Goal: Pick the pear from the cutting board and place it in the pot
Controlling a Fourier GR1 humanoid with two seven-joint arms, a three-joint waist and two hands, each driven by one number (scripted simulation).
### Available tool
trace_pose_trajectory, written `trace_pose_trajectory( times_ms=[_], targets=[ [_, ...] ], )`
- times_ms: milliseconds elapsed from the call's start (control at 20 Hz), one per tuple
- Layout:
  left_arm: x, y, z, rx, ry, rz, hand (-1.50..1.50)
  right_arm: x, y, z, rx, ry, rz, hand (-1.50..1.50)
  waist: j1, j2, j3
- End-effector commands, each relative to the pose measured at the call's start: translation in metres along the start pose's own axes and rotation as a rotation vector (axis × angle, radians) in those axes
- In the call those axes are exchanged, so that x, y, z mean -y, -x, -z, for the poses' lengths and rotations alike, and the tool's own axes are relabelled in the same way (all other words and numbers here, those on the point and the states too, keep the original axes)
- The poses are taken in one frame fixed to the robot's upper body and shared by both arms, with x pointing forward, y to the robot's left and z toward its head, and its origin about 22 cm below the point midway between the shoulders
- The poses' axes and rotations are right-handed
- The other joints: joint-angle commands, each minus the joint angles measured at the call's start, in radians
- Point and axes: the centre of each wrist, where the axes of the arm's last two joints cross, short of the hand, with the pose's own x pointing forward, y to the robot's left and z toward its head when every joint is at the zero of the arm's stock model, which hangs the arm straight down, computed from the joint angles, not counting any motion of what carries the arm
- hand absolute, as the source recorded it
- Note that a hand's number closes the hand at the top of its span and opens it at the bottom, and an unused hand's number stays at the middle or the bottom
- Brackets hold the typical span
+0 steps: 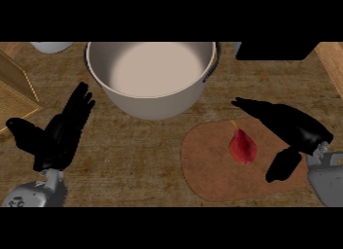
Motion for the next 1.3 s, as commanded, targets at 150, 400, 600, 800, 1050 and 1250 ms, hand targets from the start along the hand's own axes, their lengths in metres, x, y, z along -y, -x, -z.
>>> trace_pose_trajectory(
  times_ms=[150, 400, 600, 800, 1050, 1250],
  targets=[
    [-0.006, -0.008, -0.004, -0.023, 0.005, 0.001, 0.00, -0.033, -0.005, 0.034, -0.107, -0.028, -0.070, -1.50, 0.010, 0.001, 0.000],
    [-0.002, 0.002, -0.002, -0.003, -0.007, 0.009, 0.00, -0.042, 0.013, 0.034, -0.095, -0.033, -0.070, -1.50, 0.001, 0.000, 0.000],
    [-0.004, 0.004, 0.013, -0.016, 0.006, -0.002, 0.00, -0.036, 0.000, 0.052, -0.110, -0.075, -0.130, -1.50, 0.002, 0.001, 0.000],
    [-0.002, 0.005, -0.003, -0.007, -0.004, 0.002, 0.00, -0.041, 0.002, 0.056, -0.182, -0.102, -0.155, -1.50, 0.003, 0.000, 0.000],
    [-0.008, -0.006, -0.002, -0.017, -0.007, 0.004, 0.00, -0.039, 0.024, 0.073, -0.171, -0.102, -0.170, -1.50, 0.004, 0.001, 0.000],
    [0.010, -0.004, -0.006, -0.012, 0.017, 0.008, 0.00, -0.055, 0.012, 0.068, -0.191, -0.135, -0.179, -1.50, 0.001, 0.000, 0.000]
  ],
)
